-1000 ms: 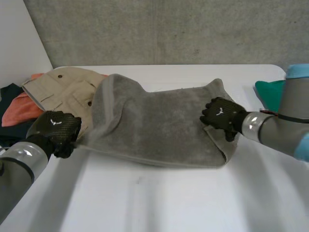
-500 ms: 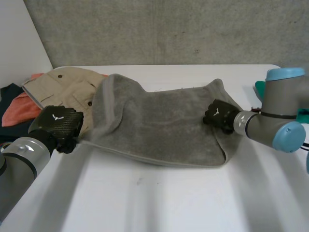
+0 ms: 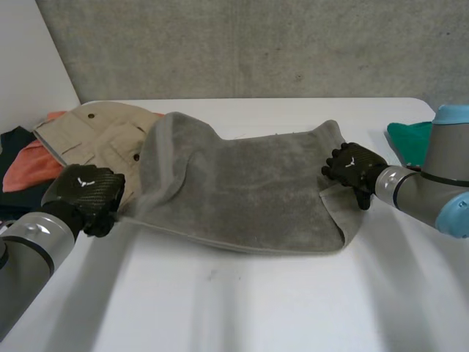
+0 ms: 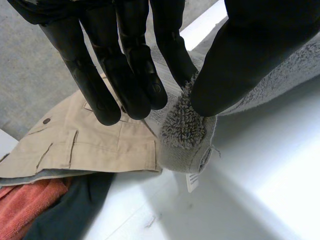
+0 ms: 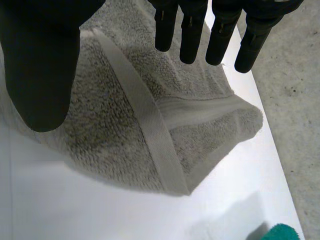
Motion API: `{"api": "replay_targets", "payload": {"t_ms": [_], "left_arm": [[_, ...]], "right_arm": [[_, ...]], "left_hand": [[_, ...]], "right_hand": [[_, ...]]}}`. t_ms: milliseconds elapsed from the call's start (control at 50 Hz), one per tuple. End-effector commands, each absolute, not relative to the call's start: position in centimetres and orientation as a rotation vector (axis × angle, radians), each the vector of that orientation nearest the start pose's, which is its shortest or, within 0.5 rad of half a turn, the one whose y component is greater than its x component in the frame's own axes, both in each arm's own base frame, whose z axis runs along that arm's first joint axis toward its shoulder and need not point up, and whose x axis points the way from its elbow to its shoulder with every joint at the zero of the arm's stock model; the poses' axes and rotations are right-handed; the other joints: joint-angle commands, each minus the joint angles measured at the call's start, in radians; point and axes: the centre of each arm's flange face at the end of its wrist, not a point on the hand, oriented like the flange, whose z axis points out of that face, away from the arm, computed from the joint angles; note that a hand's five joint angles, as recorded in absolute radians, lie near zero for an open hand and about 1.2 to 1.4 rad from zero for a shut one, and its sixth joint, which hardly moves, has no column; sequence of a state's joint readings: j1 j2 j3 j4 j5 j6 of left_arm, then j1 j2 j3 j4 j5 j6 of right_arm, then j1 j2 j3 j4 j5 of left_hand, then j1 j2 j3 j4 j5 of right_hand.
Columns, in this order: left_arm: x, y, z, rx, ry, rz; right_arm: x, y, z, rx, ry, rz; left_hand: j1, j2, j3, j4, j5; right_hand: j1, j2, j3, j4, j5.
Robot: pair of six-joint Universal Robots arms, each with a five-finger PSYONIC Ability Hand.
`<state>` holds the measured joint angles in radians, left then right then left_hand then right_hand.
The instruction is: Fold the laundry.
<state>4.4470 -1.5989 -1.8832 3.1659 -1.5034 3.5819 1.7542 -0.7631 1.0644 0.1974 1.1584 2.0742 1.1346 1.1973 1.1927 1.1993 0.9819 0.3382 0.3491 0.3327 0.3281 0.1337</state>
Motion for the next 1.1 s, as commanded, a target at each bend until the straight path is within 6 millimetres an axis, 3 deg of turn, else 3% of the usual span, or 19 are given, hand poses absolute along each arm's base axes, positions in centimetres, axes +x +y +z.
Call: {"api": "replay_targets", "payload": {"t_ms": [20, 80, 100, 180, 300, 400, 480, 600, 660, 740, 860, 960, 1100], "left_arm": [[-20.4, -22.3, 21.4, 0.926, 2.325, -1.821], [-20.4, -22.2, 21.3, 0.928, 2.327, -1.817], [-20.4, -22.2, 21.3, 0.924, 2.327, -1.815], [-20.2, -22.2, 21.4, 0.914, 2.327, -1.809], [-20.0, -21.7, 21.2, 0.920, 2.347, -1.768], [-19.6, -20.5, 21.0, 0.945, 2.395, -1.679], [-19.1, -18.9, 20.7, 1.007, 2.433, -1.567], [-18.3, -15.3, 19.7, 1.231, 2.455, -1.297], [-18.0, -13.7, 19.2, 1.363, 2.445, -1.176], [-18.1, -12.8, 19.1, 1.472, 2.387, -1.127], [-19.1, -16.4, 19.4, 1.436, 2.235, -1.291], [-20.8, -21.5, 18.6, 1.363, 2.147, -1.419], [-23.9, -27.8, 18.5, 1.247, 2.018, -1.639]], "right_arm": [[24.8, -37.1, 13.1, -1.839, 2.031, -1.664], [24.9, -37.0, 12.4, -1.856, 2.034, -1.644], [24.9, -36.9, 12.4, -1.859, 2.031, -1.636], [24.6, -36.9, 13.1, -1.854, 2.042, -1.641], [23.3, -36.4, 15.8, -1.772, 2.068, -1.699], [20.3, -34.5, 18.5, -1.710, 2.146, -1.687], [17.7, -32.8, 18.7, -1.698, 2.244, -1.575], [13.1, -29.1, 18.6, -1.800, 2.402, -1.190], [12.0, -27.2, 19.1, -1.837, 2.397, -1.016], [11.8, -26.8, 19.5, -1.817, 2.383, -1.011], [12.3, -30.0, 18.7, -1.690, 2.414, -1.232], [13.0, -33.1, 17.9, -1.420, 2.478, -1.381], [14.0, -36.9, 17.0, -1.195, 2.444, -1.615]], "left_hand": [[0.262, 0.199, 0.204, 0.197, 0.240], [0.262, 0.199, 0.204, 0.197, 0.240], [0.262, 0.199, 0.204, 0.197, 0.240], [0.262, 0.199, 0.204, 0.197, 0.240], [0.262, 0.199, 0.204, 0.197, 0.240], [0.262, 0.199, 0.204, 0.197, 0.240], [0.262, 0.199, 0.204, 0.197, 0.240], [0.262, 0.199, 0.204, 0.197, 0.240], [0.262, 0.199, 0.204, 0.197, 0.240], [0.262, 0.199, 0.204, 0.197, 0.240], [0.262, 0.199, 0.204, 0.197, 0.240], [0.262, 0.199, 0.204, 0.197, 0.240], [0.262, 0.199, 0.204, 0.197, 0.240]], "right_hand": [[0.086, 0.075, 0.091, 0.096, 0.116], [0.329, 0.318, 0.334, 0.339, 0.359], [0.556, 0.545, 0.562, 0.566, 0.586], [1.057, 1.047, 1.063, 1.068, 1.087], [1.058, 1.047, 1.064, 1.068, 1.088], [1.058, 1.047, 1.064, 1.068, 1.088], [1.058, 1.047, 1.064, 1.068, 1.088], [1.058, 1.047, 1.064, 1.068, 1.088], [1.058, 1.047, 1.064, 1.068, 1.088], [1.058, 1.047, 1.064, 1.068, 1.088], [1.058, 1.047, 1.064, 1.068, 1.088], [1.058, 1.047, 1.064, 1.068, 1.088], [1.058, 1.047, 1.064, 1.068, 1.088]]}}
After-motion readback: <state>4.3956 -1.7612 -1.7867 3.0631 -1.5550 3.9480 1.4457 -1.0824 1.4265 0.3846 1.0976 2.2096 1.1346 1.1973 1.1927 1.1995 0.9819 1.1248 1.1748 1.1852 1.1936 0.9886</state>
